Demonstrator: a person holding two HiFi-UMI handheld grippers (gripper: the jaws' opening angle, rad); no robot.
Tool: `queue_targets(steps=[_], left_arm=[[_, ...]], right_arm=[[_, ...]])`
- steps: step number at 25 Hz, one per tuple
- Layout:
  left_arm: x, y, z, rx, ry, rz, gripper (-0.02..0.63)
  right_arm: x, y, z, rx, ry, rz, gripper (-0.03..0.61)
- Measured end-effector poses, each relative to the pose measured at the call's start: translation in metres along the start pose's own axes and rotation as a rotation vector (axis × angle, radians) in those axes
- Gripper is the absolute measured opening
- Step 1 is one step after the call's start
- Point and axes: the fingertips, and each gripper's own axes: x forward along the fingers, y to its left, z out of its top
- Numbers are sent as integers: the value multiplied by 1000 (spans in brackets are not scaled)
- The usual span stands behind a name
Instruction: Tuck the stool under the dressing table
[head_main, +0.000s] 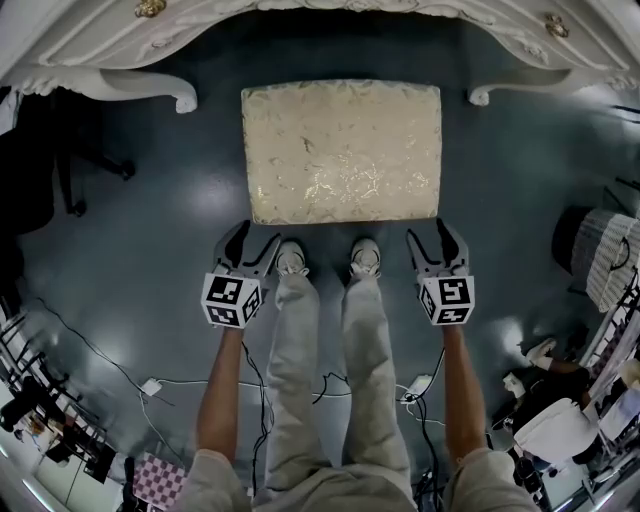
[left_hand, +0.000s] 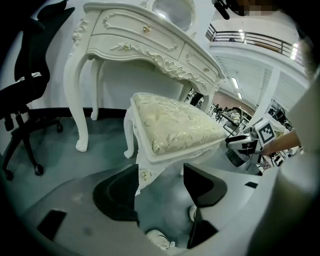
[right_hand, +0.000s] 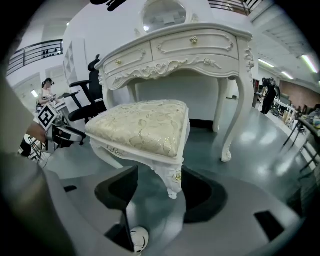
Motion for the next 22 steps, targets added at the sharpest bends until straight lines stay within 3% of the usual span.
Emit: queue_targets(steps=[17, 22], left_arm=[[27, 6, 8, 57, -20, -20, 258], [32, 12, 29, 67, -13, -15, 258]], right_arm=[[31, -9, 8, -53, -14, 16, 265], [40, -15, 30, -60, -15, 27, 265]])
